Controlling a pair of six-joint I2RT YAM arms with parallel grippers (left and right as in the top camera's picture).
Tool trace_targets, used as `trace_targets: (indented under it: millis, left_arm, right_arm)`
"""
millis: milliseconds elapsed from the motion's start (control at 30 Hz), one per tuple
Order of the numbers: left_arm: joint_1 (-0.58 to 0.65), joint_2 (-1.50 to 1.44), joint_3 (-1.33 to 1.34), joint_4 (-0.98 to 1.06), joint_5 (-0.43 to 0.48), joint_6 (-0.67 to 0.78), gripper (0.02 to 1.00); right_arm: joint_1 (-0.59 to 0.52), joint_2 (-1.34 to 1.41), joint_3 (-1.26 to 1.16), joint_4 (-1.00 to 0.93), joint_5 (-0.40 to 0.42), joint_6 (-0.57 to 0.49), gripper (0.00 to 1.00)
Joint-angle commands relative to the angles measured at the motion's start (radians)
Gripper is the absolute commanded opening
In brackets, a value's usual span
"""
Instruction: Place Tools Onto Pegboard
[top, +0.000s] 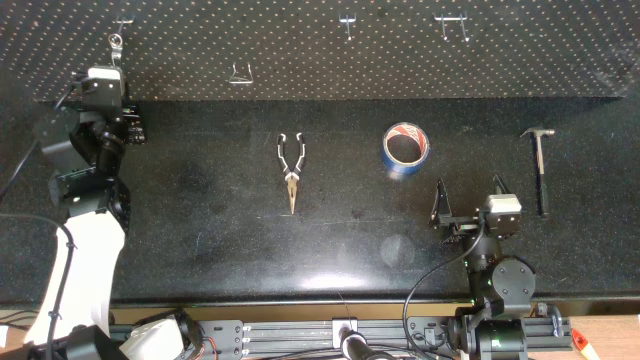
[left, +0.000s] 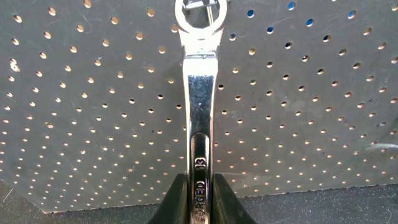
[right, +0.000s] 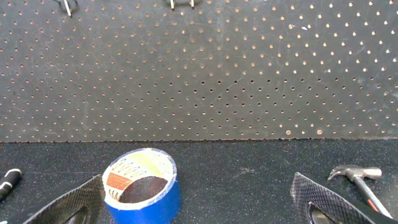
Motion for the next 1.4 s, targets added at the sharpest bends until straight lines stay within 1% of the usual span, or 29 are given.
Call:
trace_targets:
  millis: [33,100,233,267,333,367,400,533,567,600,733,900,933,1067,1133,1200,1267,1400]
  left_arm:
    - [0.002,0.021,0.005,0.023,-0.015,-0.016,0.064]
    - [0.002,0.031,0.005,0.024,-0.015,-0.016,0.084]
    - [0.002,0.041,0.005,0.025,-0.014,-0.016,0.272]
    - [0.002,0.041,0.005,0.025,-0.014,-0.016,0.349]
    - [0.002,0.041,0.005,0.028,-0.015,-0.016,0.542]
    - [0.002,0.041,0.005,0.031,-0.014,-0.016,0.608]
    - [0.002,0.041,0.005,0.035,-0.014,-0.016,0.695]
    - [0.001,0.041,0.005,0.044,-0.010,-0.016,0.934]
    - [0.002,0.041,0.005,0.044,-0.007,-0.016,0.974]
    - [0.001,0.040,0.005,0.043,-0.006,-0.016,0.996]
    - [-0.014,0.009,0.005,0.026,-0.008,-0.016,0.996]
    - [-0.038,-0.080,0.005,-0.068,-0.003,-0.016,0.996]
    - [-0.051,-0.135,0.005,-0.106,-0.003,-0.016,0.996]
    - [-0.051,-0.211,0.005,-0.167,-0.002,-0.016,0.996]
    - [-0.051,-0.251,0.005,-0.217,0.029,-0.016,0.996]
    - [-0.051,-0.285,0.005,-0.278,0.089,-0.016,0.996]
    - [-0.051,-0.309,0.005,-0.333,0.108,-0.016,0.996]
    - [-0.051,-0.317,0.005,-0.363,0.173,-0.016,0.996]
  right_arm:
    - [-0.004,-0.010,-0.006,0.000,0.009,-0.011,0.976]
    - [-0.004,-0.010,-0.006,0.000,0.009,-0.011,0.976]
    - [-0.005,-0.010,-0.006,0.000,0.009,-0.011,0.976]
    - [-0.005,-0.010,-0.006,0.000,0.009,-0.011,0.976]
    - [-0.004,-0.010,-0.006,0.000,0.009,-0.011,0.976]
    - [-0.005,-0.010,-0.006,0.000,0.009,-0.011,0.976]
    - [-0.005,-0.010,-0.006,0.000,0.009,-0.011,0.976]
    - [-0.005,-0.010,-0.006,0.000,0.009,-0.011,0.976]
    - [-0.004,-0.010,-0.006,0.000,0.009,-0.011,0.976]
    - [-0.005,-0.010,-0.006,0.000,0.009,-0.011,0.976]
    - [-0.005,-0.010,-0.006,0.000,0.009,-0.011,0.976]
    - [-0.004,-0.010,-0.006,0.000,0.009,-0.011,0.976]
    - [-0.005,-0.010,-0.006,0.000,0.009,-0.011,0.976]
    - [-0.005,-0.010,-0.006,0.000,0.009,-0.011,0.976]
    - [-0.005,-0.010,-0.006,0.000,0.009,-0.011,0.976]
    - [-0.004,-0.010,-0.006,0.000,0.009,-0.011,0.976]
    - [-0.004,-0.010,-0.006,0.000,0.009,-0.011,0.976]
    - [-0.005,-0.010,-0.006,0.000,0.009,-0.011,0.976]
